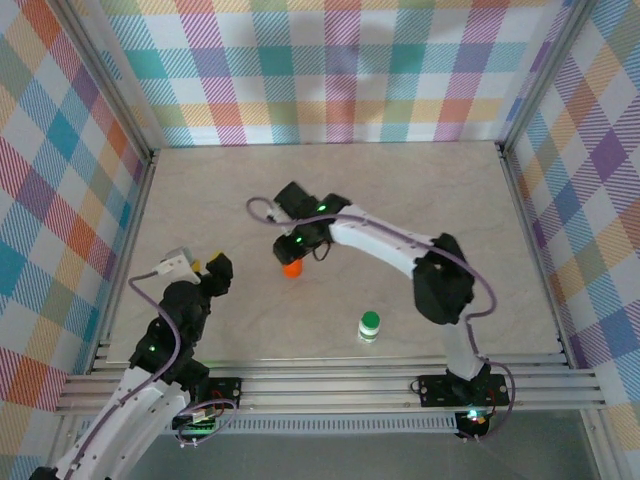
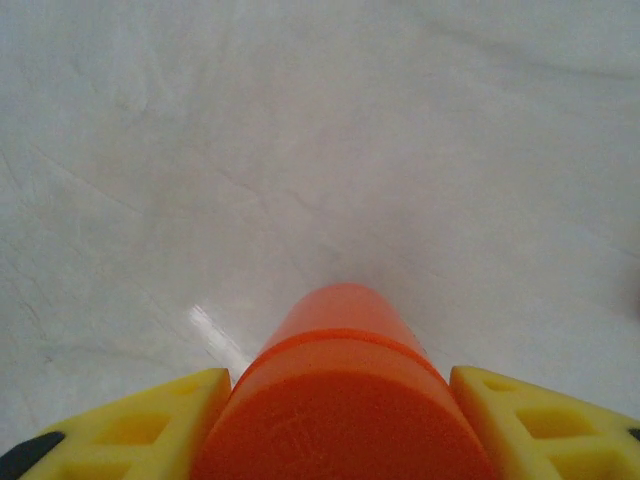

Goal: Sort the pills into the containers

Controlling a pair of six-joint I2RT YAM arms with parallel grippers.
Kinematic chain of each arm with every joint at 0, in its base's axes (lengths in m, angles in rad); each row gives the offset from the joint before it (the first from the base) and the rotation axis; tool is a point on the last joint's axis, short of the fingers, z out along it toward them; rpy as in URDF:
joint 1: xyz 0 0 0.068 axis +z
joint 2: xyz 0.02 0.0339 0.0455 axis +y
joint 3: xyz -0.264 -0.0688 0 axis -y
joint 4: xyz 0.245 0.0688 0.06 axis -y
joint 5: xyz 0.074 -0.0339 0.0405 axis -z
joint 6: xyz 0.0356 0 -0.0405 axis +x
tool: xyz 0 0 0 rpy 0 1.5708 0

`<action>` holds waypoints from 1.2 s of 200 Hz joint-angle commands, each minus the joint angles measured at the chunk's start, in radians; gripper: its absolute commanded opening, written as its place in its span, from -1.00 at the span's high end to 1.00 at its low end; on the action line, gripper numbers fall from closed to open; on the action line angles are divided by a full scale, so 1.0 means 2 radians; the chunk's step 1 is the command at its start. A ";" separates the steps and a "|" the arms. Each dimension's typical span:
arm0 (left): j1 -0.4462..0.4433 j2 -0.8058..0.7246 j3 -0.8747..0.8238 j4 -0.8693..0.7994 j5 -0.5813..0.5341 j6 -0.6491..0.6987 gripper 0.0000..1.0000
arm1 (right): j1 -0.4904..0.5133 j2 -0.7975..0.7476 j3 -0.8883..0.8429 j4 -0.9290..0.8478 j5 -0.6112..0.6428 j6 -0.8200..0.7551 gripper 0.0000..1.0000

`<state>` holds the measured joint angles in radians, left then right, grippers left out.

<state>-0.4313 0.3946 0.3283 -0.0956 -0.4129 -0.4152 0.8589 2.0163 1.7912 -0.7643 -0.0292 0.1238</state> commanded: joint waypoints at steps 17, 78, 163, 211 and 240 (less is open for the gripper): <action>0.000 0.154 0.050 0.137 0.125 0.040 -0.30 | -0.070 -0.097 -0.051 0.018 -0.051 0.017 0.10; -0.001 0.388 0.153 0.246 0.418 0.232 -0.21 | -0.129 -0.197 -0.130 0.032 -0.074 -0.068 0.11; -0.012 0.511 0.193 0.292 0.600 0.352 -0.22 | -0.146 -0.263 -0.201 0.098 -0.242 -0.120 0.09; -0.031 0.519 0.207 0.266 0.625 0.400 -0.19 | -0.146 -0.265 -0.208 0.109 -0.302 -0.119 0.08; -0.032 0.520 0.216 0.252 0.626 0.409 -0.18 | -0.145 -0.267 -0.214 0.113 -0.324 -0.119 0.08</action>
<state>-0.4755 1.4292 0.7143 0.4206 0.7784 0.3466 0.5552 1.5097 1.3739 -0.5915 -0.5327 -0.0956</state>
